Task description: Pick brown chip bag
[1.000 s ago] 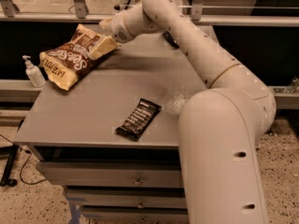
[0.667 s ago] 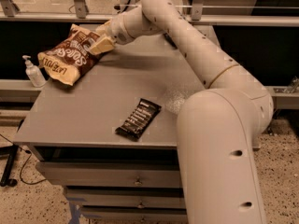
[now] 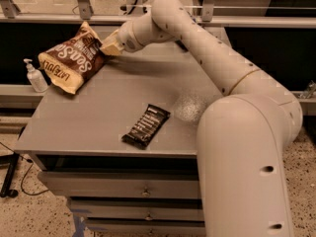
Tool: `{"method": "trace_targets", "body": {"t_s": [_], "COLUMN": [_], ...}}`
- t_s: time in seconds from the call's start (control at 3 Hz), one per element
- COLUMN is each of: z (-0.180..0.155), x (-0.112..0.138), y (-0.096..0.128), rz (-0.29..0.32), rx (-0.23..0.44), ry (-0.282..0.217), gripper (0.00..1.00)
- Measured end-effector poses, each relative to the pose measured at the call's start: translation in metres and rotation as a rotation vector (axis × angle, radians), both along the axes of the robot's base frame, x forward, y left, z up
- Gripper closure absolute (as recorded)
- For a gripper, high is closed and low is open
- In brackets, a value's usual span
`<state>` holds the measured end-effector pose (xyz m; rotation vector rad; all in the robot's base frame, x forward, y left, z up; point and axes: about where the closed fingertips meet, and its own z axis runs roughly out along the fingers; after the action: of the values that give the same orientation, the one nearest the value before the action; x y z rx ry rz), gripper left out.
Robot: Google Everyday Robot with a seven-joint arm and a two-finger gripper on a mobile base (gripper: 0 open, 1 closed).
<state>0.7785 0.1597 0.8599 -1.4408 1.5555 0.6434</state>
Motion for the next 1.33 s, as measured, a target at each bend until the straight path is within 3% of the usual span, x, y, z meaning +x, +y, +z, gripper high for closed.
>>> {"method": "trace_targets", "body": {"t_s": [0.33, 0.67, 1.0, 1.33], "z": [0.022, 0.062, 0.099, 0.142], "x": [-0.013, -0.036, -0.053, -0.067], "y": [-0.008, -0.016, -0.024, -0.019], "rz": [-0.03, -0.082, -0.136, -0.153], "rx": [0.027, 0.123, 0.291, 0.469], "ry": [-0.026, -0.067, -0.095, -0.132], "gripper": [1.0, 1.0, 1.0, 1.0]}}
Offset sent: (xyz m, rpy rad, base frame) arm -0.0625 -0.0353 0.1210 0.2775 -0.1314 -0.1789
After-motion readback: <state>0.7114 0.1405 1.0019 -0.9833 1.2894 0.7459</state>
